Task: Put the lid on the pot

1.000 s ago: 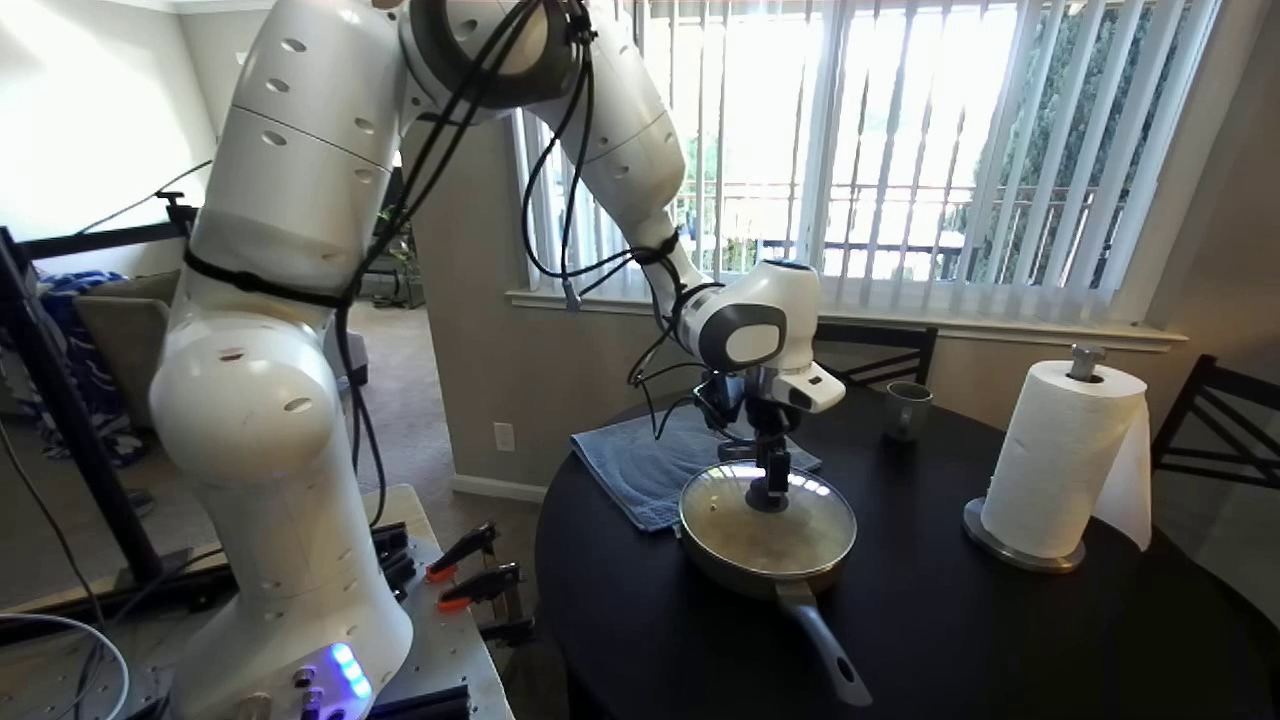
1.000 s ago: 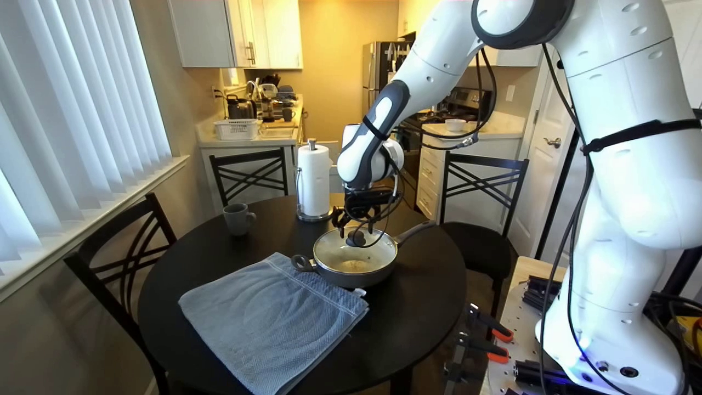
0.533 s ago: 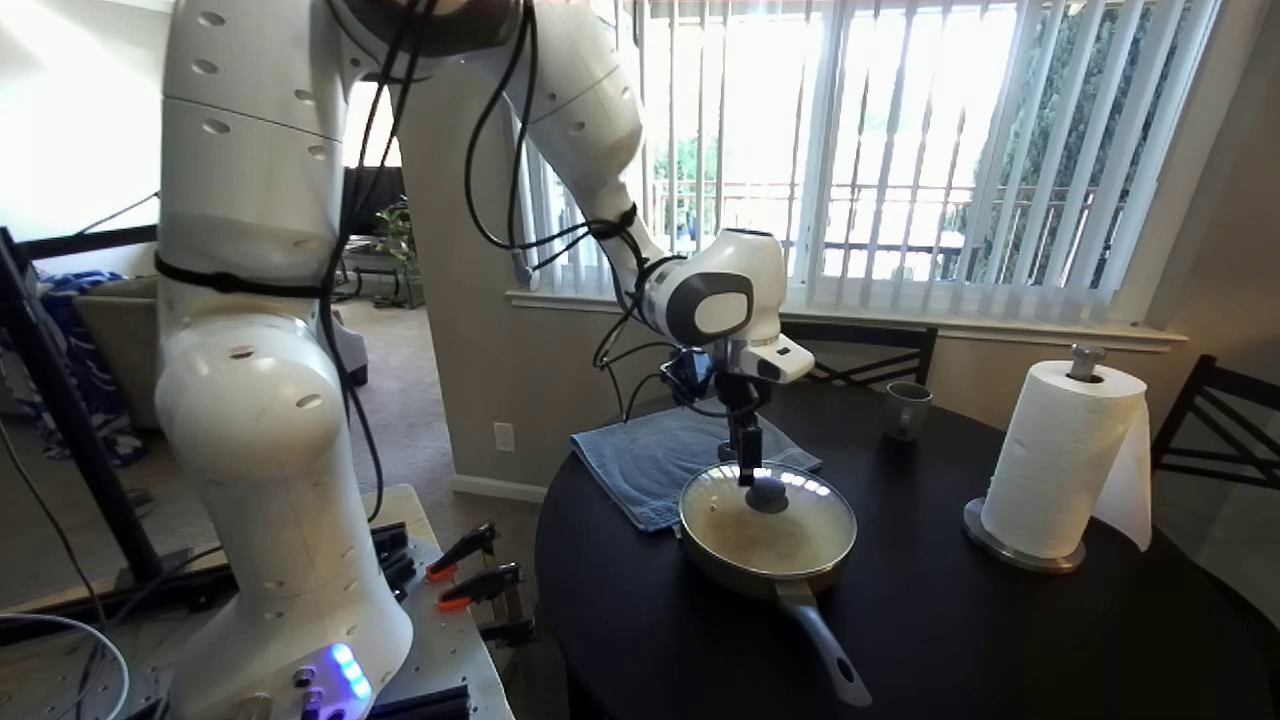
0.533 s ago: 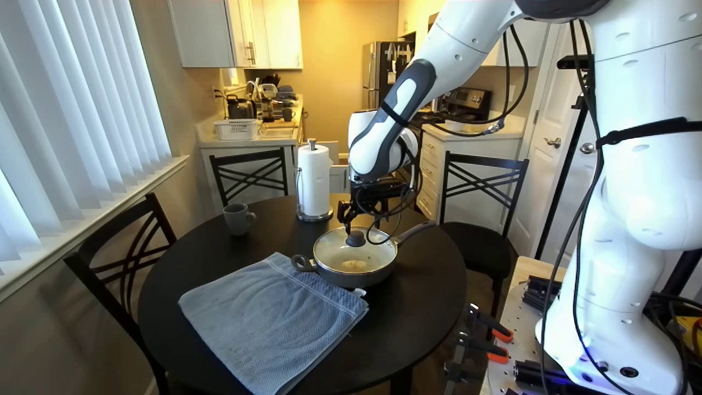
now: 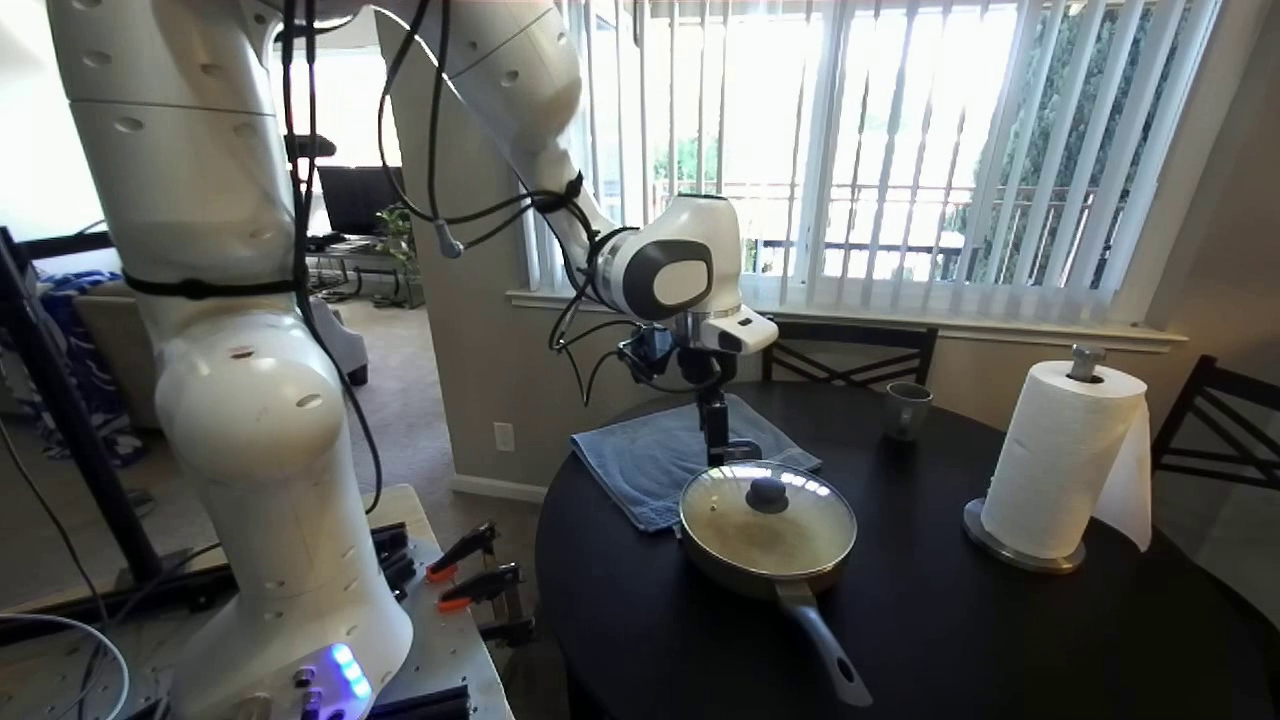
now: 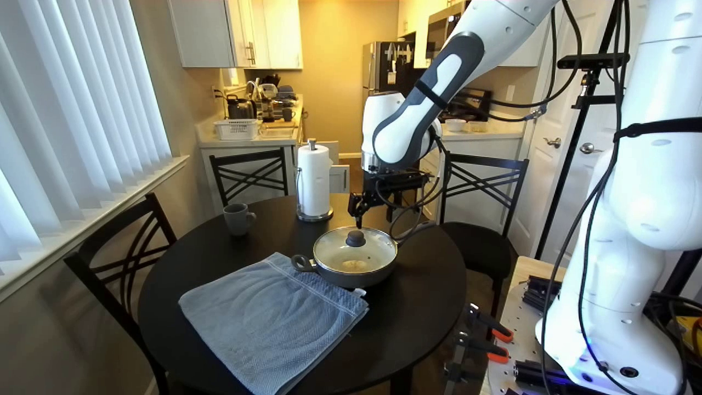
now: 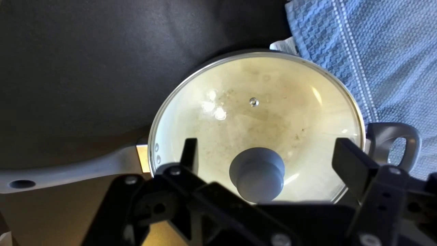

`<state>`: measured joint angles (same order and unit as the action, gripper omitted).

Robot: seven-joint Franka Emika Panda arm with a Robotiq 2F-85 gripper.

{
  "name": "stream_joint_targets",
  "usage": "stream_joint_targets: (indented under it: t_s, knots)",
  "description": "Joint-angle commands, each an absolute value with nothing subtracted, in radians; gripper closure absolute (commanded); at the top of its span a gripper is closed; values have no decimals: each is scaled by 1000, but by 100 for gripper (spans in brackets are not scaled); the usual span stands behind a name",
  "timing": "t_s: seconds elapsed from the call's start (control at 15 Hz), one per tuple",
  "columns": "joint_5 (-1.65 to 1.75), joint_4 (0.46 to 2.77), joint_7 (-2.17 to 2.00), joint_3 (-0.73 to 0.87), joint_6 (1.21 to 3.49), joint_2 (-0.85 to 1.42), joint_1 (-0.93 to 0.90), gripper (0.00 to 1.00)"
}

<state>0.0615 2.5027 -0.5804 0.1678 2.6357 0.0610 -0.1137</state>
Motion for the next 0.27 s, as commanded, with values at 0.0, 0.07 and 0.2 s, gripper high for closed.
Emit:
stream_joint_targets:
  t_s: [0.0, 0.07, 0.2]
  knots:
    - [65, 2506, -581, 123, 2634, 53, -69, 0]
    - [66, 2508, -581, 123, 2634, 50, -68, 0]
    - [66, 2509, -581, 123, 2634, 50, -67, 0]
